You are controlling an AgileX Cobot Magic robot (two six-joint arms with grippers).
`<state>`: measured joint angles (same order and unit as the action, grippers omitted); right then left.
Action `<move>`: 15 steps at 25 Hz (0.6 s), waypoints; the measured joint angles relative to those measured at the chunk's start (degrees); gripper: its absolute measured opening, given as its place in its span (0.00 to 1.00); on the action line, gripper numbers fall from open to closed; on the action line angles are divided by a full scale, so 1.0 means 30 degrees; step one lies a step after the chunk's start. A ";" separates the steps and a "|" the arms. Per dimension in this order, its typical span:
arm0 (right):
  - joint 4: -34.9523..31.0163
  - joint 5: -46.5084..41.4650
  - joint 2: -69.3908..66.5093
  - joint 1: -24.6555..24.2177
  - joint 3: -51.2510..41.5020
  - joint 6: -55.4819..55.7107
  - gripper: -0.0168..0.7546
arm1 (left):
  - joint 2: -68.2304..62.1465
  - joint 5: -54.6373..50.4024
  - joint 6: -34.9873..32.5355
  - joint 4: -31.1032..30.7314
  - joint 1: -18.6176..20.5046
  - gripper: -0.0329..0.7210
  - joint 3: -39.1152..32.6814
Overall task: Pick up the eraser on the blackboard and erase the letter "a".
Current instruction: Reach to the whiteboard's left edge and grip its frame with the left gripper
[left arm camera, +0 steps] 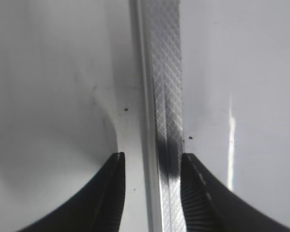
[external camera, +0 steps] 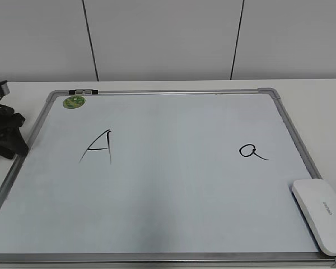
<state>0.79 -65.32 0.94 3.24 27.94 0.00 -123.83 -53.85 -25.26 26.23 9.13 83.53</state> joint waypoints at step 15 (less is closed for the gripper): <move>0.0000 0.0000 0.0000 0.0000 0.0000 0.0000 0.78 | -0.0218 -0.0172 -0.0025 0.0279 0.0000 0.16 0.0082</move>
<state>0.79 -65.32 0.94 3.24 27.94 0.00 -124.49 -54.36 -25.33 27.06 9.13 83.78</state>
